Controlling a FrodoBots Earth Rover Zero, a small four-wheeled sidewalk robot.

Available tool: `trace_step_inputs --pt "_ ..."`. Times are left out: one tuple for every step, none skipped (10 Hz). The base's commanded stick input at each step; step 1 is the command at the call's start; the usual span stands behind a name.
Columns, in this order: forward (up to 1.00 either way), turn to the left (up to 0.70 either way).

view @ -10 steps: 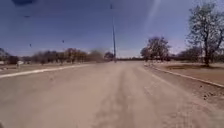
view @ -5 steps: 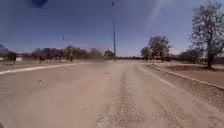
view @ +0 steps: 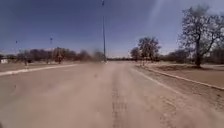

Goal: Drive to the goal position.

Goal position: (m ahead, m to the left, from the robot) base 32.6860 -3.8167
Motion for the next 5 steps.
trace_step_inputs --pt "1.00 0.00" --pt "1.00 0.00" --pt "1.00 0.00" --pt "1.00 0.00" --pt "1.00 0.00"
